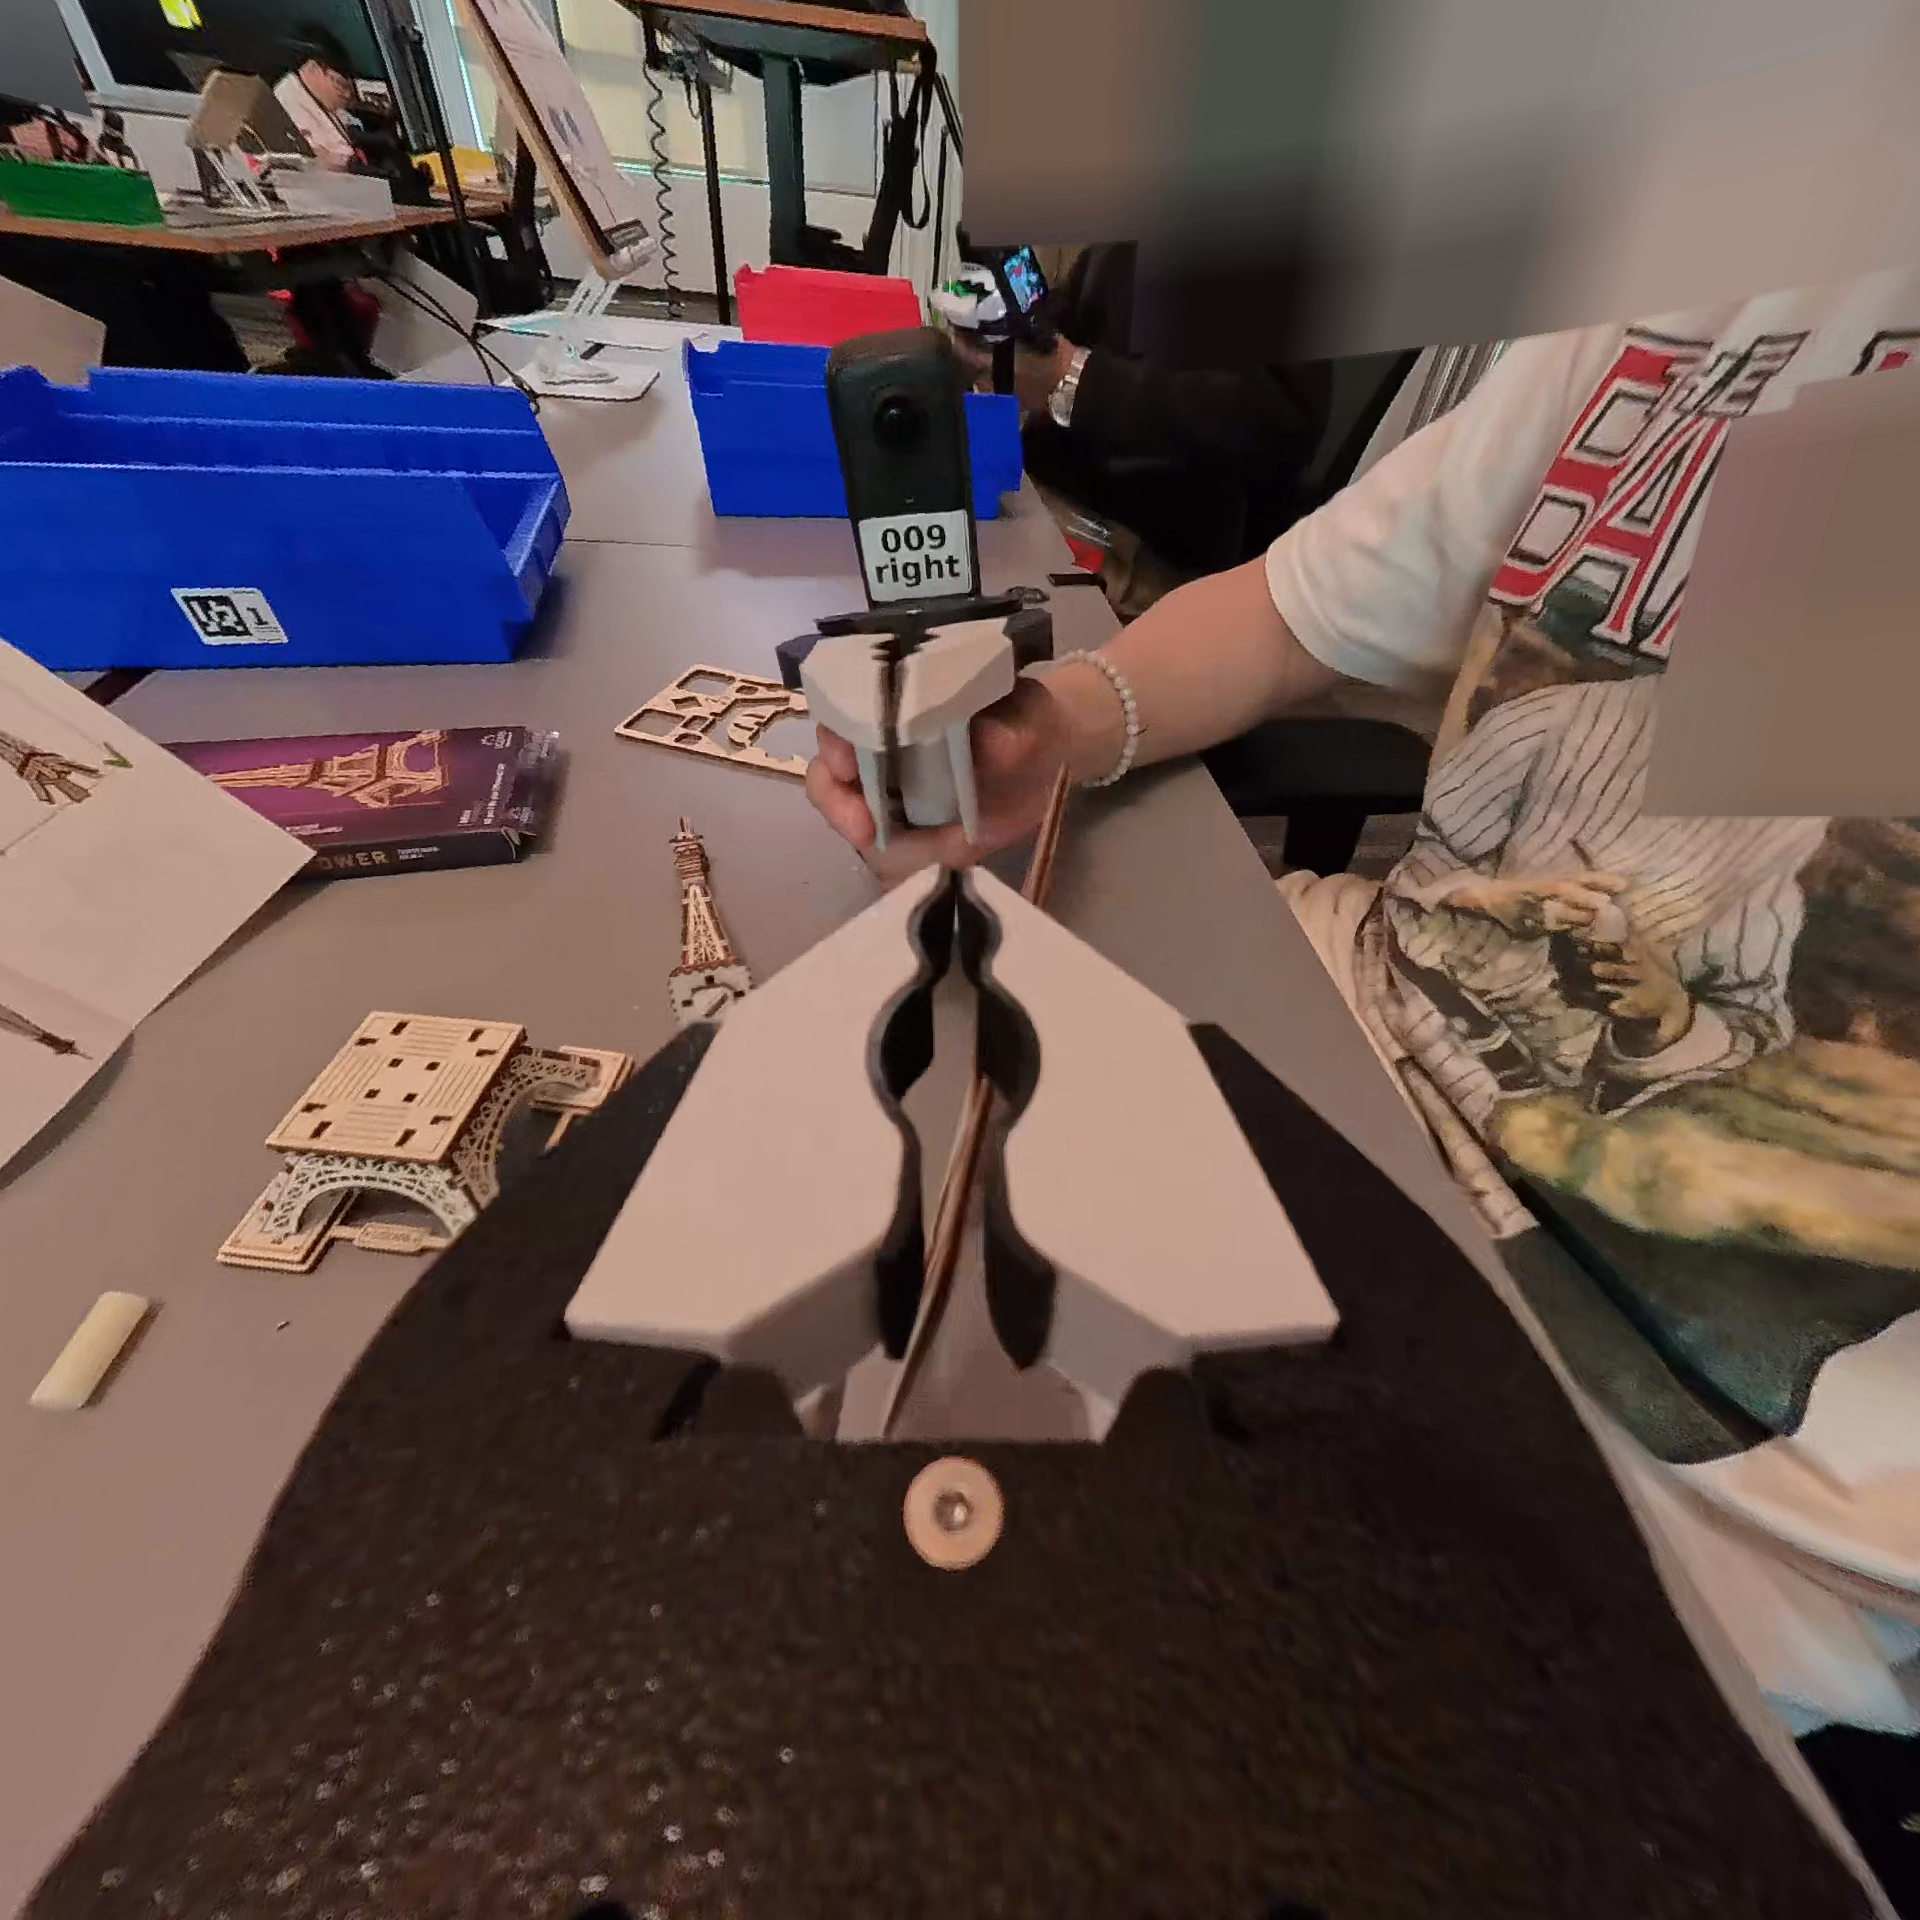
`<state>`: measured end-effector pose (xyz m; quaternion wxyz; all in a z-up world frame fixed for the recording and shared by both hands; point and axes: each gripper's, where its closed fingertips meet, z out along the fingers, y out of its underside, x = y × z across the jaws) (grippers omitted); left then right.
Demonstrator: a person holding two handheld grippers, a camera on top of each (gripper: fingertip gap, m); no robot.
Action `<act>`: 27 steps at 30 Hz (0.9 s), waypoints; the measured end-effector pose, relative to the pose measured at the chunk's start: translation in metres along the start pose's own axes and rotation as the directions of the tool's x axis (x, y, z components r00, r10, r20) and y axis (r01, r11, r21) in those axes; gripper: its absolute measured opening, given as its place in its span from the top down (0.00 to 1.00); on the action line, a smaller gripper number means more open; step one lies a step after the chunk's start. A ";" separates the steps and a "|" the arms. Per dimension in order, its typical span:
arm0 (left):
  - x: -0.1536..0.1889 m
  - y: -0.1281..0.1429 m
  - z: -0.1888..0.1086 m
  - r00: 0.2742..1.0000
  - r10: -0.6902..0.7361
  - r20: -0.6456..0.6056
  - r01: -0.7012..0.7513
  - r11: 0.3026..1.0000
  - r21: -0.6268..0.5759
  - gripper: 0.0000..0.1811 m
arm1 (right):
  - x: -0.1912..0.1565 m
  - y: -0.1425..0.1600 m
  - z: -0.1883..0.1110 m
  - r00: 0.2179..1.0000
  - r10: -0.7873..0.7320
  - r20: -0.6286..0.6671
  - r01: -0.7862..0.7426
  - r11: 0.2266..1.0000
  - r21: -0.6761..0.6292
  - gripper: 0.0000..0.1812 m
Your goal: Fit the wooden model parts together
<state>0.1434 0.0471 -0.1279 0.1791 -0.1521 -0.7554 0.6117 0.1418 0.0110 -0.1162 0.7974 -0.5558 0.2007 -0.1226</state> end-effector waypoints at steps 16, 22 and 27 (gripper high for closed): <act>0.036 0.081 -0.043 0.943 0.239 0.232 -0.118 0.891 -0.438 0.83 | -0.010 0.090 -0.003 0.874 -0.448 0.187 0.468 0.673 -0.573 0.84; 0.072 0.132 -0.033 0.949 0.257 0.181 -0.096 0.784 -0.613 0.84 | -0.028 0.120 -0.001 0.820 -0.477 0.314 0.555 0.534 -0.637 0.81; 0.065 0.134 -0.013 0.931 0.307 0.196 -0.123 0.770 -0.626 0.87 | -0.040 0.133 -0.001 0.809 -0.445 0.385 0.582 0.512 -0.632 0.79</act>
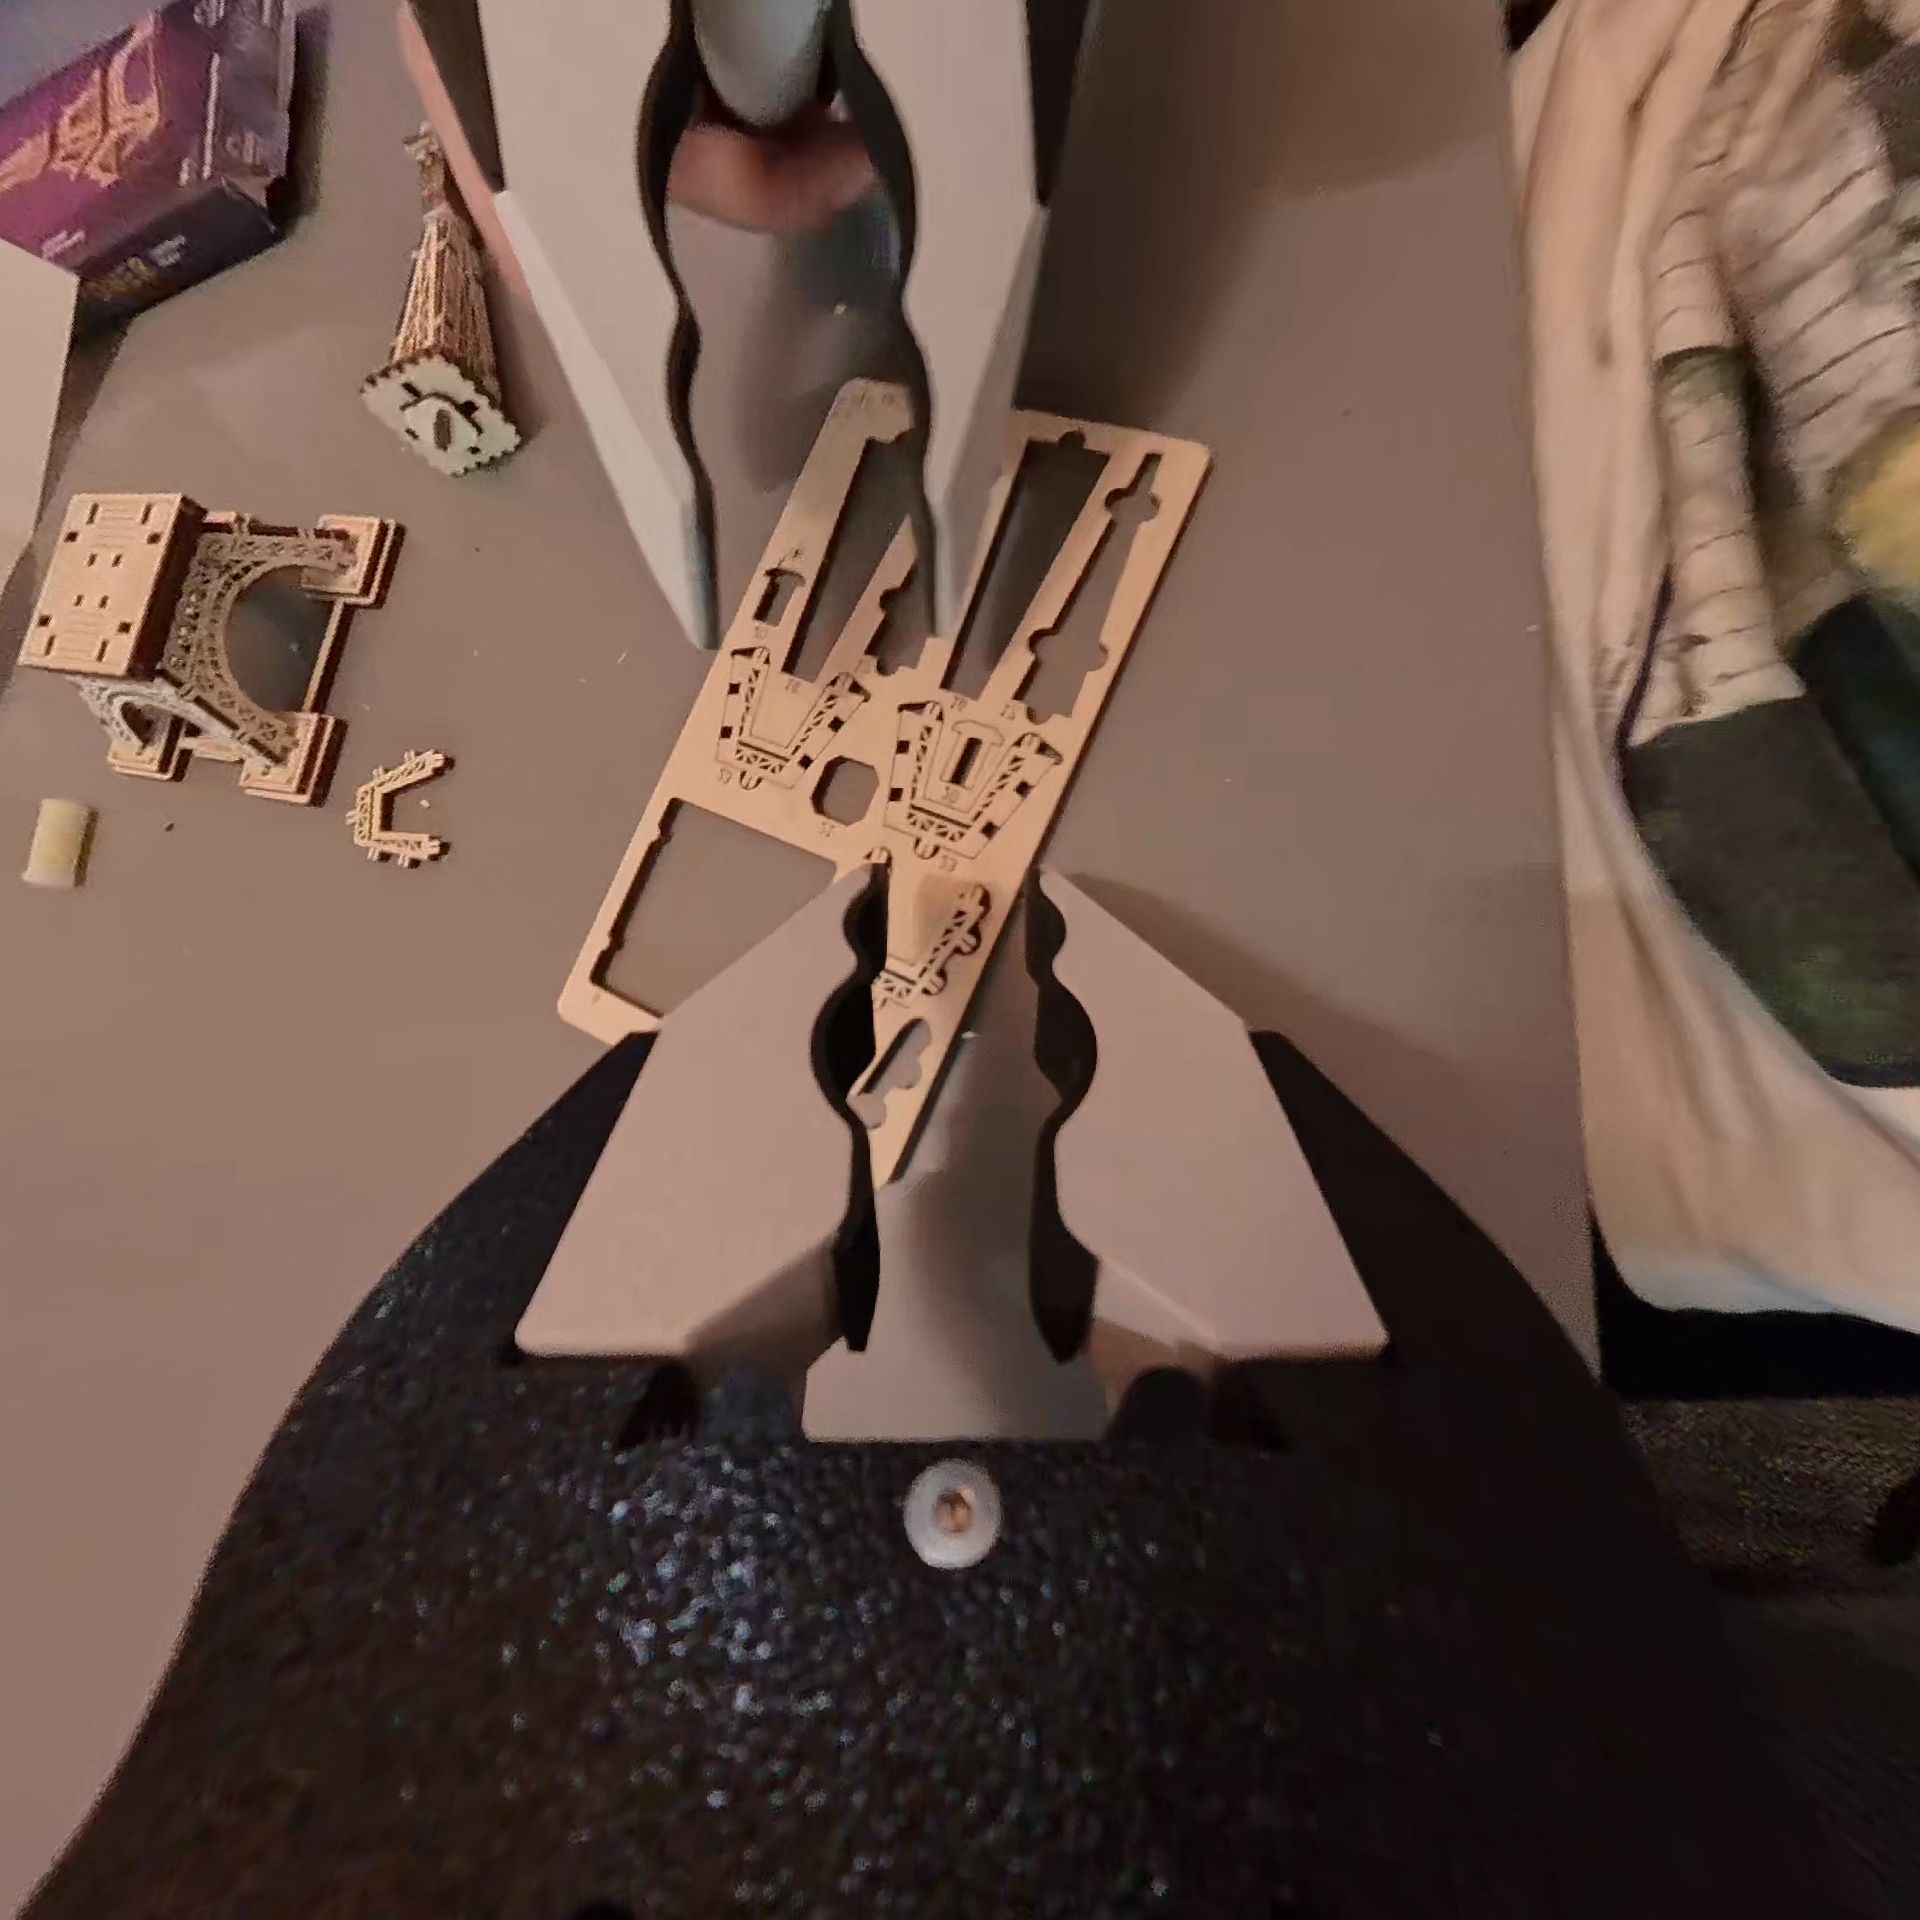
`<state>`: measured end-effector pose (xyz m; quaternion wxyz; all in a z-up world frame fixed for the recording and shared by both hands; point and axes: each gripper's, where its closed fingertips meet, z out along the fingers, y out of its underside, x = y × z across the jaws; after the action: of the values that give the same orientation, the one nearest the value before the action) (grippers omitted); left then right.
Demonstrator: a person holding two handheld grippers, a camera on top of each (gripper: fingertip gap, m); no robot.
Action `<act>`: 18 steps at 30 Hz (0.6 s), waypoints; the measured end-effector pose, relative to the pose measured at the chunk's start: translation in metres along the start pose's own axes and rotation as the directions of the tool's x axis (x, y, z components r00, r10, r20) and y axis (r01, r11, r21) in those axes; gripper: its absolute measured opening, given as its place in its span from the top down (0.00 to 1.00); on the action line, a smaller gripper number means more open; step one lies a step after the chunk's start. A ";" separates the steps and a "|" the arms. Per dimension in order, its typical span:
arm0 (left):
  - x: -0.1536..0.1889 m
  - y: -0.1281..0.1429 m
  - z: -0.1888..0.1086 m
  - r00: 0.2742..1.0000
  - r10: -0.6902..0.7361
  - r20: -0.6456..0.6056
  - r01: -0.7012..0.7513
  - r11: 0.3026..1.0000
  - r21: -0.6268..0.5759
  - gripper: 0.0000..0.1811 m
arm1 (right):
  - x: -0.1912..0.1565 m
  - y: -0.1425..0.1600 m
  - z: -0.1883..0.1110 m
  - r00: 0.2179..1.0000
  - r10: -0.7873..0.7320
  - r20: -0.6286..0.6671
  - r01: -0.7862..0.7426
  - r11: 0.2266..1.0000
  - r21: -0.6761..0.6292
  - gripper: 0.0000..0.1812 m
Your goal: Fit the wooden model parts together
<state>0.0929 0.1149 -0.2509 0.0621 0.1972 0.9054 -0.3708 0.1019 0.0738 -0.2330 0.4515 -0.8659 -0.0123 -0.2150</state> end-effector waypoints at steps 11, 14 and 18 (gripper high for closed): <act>-0.005 0.007 0.007 0.999 -0.012 0.052 0.017 0.994 -0.106 1.00 | -0.030 0.004 0.008 0.984 -0.001 0.180 0.006 0.999 -0.031 0.99; -0.011 0.007 0.007 0.996 -0.001 0.084 0.012 0.991 -0.131 0.97 | -0.029 0.005 0.009 0.985 0.022 0.173 -0.015 0.999 -0.043 0.99; -0.014 0.007 0.008 0.996 0.019 0.087 -0.004 0.987 -0.159 0.95 | -0.030 0.007 0.009 0.977 0.064 0.201 -0.052 0.997 -0.065 1.00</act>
<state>0.1079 0.1098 -0.2577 0.1196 0.1803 0.9273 -0.3055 0.0793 0.0823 -0.2546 0.4280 -0.8964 -0.0267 -0.1124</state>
